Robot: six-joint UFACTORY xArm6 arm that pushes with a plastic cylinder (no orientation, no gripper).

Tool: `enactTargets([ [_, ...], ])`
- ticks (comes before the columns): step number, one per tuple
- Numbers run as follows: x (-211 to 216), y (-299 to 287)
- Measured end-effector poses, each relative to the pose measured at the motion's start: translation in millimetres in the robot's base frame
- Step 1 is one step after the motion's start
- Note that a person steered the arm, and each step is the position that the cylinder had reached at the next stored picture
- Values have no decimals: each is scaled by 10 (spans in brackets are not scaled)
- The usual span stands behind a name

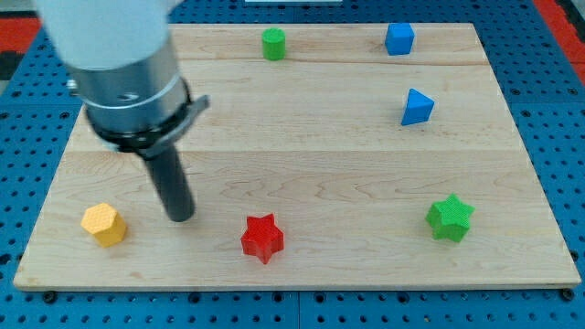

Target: Push the red circle closer to the yellow hexagon

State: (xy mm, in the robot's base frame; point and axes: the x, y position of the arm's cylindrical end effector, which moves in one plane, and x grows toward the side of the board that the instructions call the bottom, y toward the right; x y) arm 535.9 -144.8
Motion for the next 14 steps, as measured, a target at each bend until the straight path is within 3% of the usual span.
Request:
enactTargets([
  [3,28,-691],
  [4,-392,-28],
  [5,-1121,109],
  [6,-1699,-139],
  [7,-1785,-660],
  [9,-1284,-999],
  [10,-1265,-911],
  [11,-1579,-898],
  [14,-901,-777],
])
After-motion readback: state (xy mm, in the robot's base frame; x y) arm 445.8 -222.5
